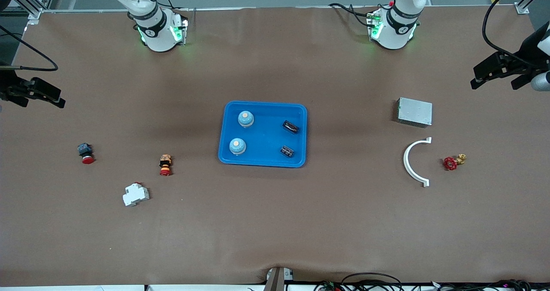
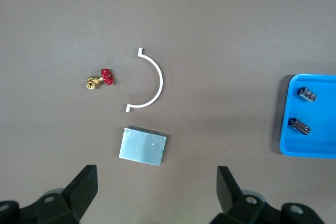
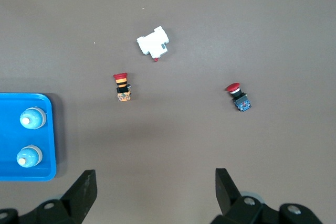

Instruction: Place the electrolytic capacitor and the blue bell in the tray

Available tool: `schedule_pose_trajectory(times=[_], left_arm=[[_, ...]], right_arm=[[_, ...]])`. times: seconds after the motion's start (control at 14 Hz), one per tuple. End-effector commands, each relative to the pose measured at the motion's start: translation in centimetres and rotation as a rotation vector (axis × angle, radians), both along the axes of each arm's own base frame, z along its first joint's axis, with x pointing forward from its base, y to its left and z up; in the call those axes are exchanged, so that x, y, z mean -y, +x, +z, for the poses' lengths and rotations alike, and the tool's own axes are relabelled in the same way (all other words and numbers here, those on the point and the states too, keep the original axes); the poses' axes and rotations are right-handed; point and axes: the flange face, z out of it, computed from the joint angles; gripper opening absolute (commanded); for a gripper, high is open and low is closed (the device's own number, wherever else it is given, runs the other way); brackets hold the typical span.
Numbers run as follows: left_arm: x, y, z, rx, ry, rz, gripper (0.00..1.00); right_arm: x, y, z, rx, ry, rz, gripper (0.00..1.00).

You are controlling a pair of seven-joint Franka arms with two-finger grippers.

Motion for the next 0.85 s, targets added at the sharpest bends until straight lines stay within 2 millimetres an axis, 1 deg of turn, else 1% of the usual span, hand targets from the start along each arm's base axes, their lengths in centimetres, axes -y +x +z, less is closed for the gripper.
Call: schedule_pose_trajectory(times=[0.0, 0.21, 0.28, 0.43, 0.5, 0.78], left_arm=[[0.5, -0.3, -0.1, -0.015, -0.007, -0.014, 1.0], [0.3, -1.1, -0.2, -0.066, 0.0, 0.0, 1.0], [-0.1, -1.3, -0.1, -0.075, 0.018, 0.005, 1.0], [-0.4, -1.3, 0.1, -0.071, 0.042, 0.008, 1.0], [-0.5, -1.1, -0.2, -0.076, 0.055, 0.01, 1.0], [0.0, -1.0, -0.4, -0.077, 0.06, 0.003, 1.0]], right_arm=[[0.1, 0.4, 0.2, -0.002, -0.009, -0.011, 1.0], [0.1, 0.4, 0.2, -0.003, -0.009, -0.011, 1.0], [0.0, 0.4, 0.2, -0.005, -0.009, -0.009, 1.0], [-0.1, 0.4, 0.2, -0.005, -0.009, -0.007, 1.0], [-0.1, 0.4, 0.2, -0.005, -0.009, -0.007, 1.0], [-0.1, 0.3, 0.1, -0.008, -0.008, -0.007, 1.0]])
